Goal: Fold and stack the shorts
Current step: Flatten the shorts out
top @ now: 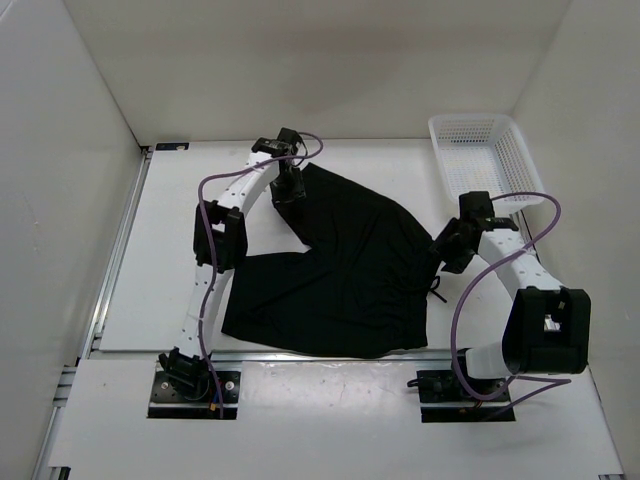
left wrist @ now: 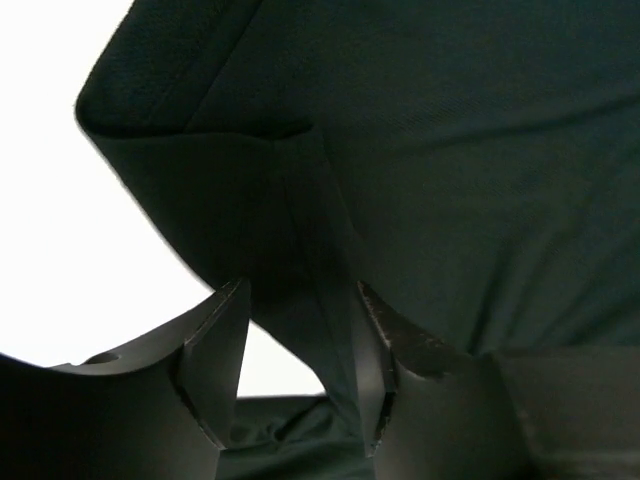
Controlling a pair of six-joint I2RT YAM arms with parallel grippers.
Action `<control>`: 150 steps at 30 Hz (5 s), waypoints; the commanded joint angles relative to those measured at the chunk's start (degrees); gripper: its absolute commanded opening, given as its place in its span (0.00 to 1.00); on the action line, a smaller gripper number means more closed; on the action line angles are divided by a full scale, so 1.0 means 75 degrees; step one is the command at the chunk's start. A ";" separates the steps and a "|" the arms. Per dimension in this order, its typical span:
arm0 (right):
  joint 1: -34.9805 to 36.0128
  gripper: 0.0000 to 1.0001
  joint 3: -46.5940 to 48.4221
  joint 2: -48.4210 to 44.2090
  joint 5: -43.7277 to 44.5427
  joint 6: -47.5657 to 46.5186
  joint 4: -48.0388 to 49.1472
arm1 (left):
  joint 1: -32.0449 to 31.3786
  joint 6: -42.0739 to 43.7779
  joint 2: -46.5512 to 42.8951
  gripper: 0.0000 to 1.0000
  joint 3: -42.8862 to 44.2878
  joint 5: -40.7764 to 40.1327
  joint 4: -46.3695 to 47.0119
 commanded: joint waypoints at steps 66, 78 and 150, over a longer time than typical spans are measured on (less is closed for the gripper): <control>0.1332 0.31 0.2656 0.3988 0.1050 0.0040 0.0718 | 0.1584 -0.0108 -0.0714 0.10 -0.2231 -0.0672 0.0327; 0.1393 0.31 0.4922 0.5257 0.1473 0.0765 0.0014 | 0.2008 0.0419 0.0048 0.10 -0.0086 -0.0250 -0.0375; 0.1122 0.69 0.5062 0.2948 0.1168 -0.1191 0.0389 | 0.2078 0.0256 -0.4298 0.70 -0.4349 -0.0659 0.0011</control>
